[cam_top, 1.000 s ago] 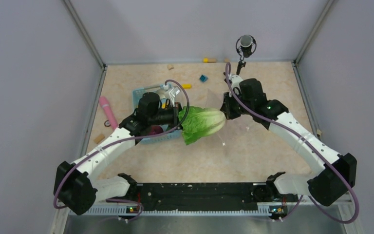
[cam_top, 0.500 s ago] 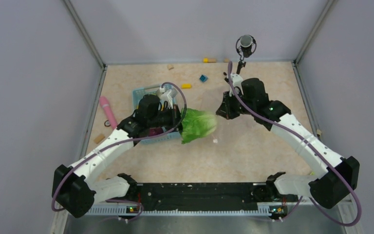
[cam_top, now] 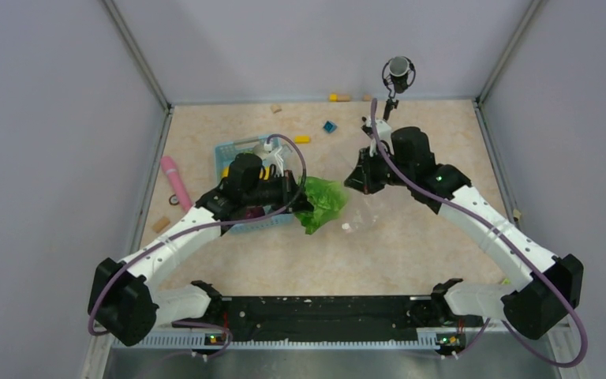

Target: Place the food in the zip-top bag and seal the zipper

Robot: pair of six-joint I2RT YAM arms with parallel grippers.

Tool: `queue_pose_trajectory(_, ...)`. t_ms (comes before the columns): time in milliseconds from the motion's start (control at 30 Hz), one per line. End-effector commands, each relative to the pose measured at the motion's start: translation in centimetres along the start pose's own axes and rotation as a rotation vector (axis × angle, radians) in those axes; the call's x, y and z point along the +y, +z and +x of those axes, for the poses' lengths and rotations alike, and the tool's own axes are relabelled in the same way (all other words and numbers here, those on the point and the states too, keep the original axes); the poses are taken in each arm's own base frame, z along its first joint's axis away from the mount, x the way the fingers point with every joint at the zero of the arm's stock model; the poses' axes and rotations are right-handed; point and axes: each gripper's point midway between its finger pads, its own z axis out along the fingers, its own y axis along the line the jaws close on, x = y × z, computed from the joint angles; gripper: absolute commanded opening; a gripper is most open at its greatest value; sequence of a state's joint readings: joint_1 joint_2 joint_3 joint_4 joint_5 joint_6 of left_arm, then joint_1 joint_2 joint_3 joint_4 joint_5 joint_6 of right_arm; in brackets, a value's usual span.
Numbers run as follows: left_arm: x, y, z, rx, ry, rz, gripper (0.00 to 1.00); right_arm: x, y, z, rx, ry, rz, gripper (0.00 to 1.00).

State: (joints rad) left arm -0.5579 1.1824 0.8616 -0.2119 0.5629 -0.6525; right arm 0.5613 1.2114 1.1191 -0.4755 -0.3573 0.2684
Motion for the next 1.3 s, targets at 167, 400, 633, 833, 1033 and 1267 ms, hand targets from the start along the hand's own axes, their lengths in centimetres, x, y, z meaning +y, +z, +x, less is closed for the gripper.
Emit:
queue_pose_trajectory(167, -6.7, -0.6, -3.3, -0.136, 0.218, 0.355, 0.0, 2.2, 0.5, -1.4, -0.068, 0.082, -0.096, 0.0)
queue_pose_trajectory(400, -7.3, -0.4, -2.7, -0.155, 0.455, 0.457, 0.0, 3.3, -0.6, -1.8, -0.078, 0.139, -0.126, 0.0)
queue_pose_trajectory(633, -7.0, 0.9, -1.0, -0.065, 0.69, 0.495, 0.0, 6.1, -1.8, -0.4, -0.011, 0.124, -0.283, 0.0)
queue_pose_trajectory(833, -6.1, 2.9, -1.7, -0.101, 0.809, 0.277, 0.0, 6.7, -2.4, 0.0, 0.002, 0.12, -0.316, 0.0)
queue_pose_trajectory(1033, -6.3, 3.6, -3.5, -0.194, 0.693, 0.239, 0.0, 6.0, -2.0, 0.5, 0.017, 0.133, -0.283, 0.0)
queue_pose_trajectory(1267, -7.8, 4.7, -5.1, -0.251, 0.349, 0.277, 0.0, 4.7, -1.3, 0.5, -0.02, 0.106, -0.231, 0.0)
